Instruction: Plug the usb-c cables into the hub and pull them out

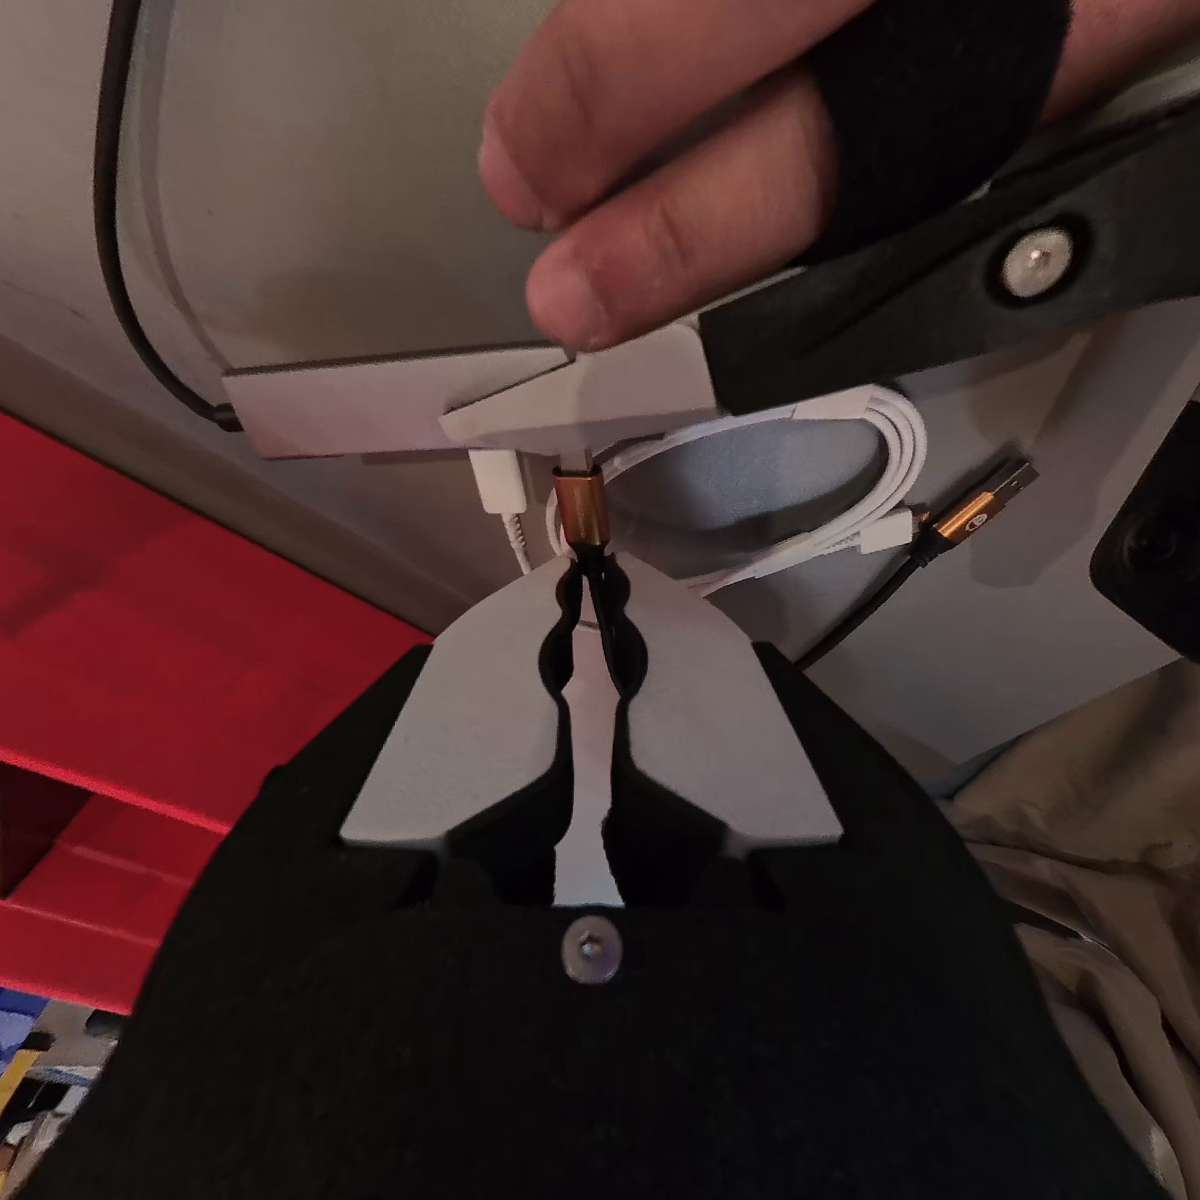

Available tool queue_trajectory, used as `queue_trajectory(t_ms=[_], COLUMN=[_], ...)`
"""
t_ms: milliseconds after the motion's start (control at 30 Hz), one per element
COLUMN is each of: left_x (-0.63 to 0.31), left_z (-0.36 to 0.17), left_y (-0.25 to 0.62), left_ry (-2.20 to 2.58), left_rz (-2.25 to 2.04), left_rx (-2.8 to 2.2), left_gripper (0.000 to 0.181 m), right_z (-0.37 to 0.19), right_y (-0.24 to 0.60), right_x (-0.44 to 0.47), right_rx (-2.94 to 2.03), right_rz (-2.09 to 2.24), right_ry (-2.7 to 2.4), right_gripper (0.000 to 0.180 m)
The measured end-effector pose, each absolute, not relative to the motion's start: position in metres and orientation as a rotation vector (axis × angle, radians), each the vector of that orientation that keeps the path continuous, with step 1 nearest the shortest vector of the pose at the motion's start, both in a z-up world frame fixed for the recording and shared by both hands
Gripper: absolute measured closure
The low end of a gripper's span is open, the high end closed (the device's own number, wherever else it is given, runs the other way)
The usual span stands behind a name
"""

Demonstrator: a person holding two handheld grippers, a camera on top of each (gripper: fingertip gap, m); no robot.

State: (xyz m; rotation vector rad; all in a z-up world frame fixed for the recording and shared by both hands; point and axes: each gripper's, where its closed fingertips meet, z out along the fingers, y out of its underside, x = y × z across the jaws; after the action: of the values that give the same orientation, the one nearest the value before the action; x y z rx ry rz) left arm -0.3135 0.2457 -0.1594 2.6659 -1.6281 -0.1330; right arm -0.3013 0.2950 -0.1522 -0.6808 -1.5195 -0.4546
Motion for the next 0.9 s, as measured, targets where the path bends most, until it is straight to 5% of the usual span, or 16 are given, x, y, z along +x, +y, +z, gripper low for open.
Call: queue_trajectory(t_ms=[500,600,667,767,900], left_x=[-0.314,-0.327,-0.333,-0.34,-0.358], left_z=[-0.169,-0.178,-0.179,-0.162,-0.133], left_y=[0.21,0.196,0.196,0.183,0.177], left_ry=[-1.67,-1.721,-1.734,-1.742,-1.696], left_rz=[0.231,0.318,0.406,0.716,0.985], left_rx=[2.728,2.895,3.066,3.288,3.696], left_gripper=[0.174,0.172,0.143,0.133,0.146], right_z=[-0.152,-0.151,-0.152,-0.151,-0.15], right_y=[0.301,0.307,0.308,0.307,0.31], right_x=[-0.295,-0.293,-0.293,-0.292,-0.291], right_rx=[-0.709,-0.754,-0.764,-0.785,-0.82], right_rz=[-0.457,-0.434,-0.428,-0.399,-0.36], right_ry=[-1.512,-1.495,-1.494,-1.484,-1.467], right_gripper=[0.171,0.171,0.171,0.171,0.171])
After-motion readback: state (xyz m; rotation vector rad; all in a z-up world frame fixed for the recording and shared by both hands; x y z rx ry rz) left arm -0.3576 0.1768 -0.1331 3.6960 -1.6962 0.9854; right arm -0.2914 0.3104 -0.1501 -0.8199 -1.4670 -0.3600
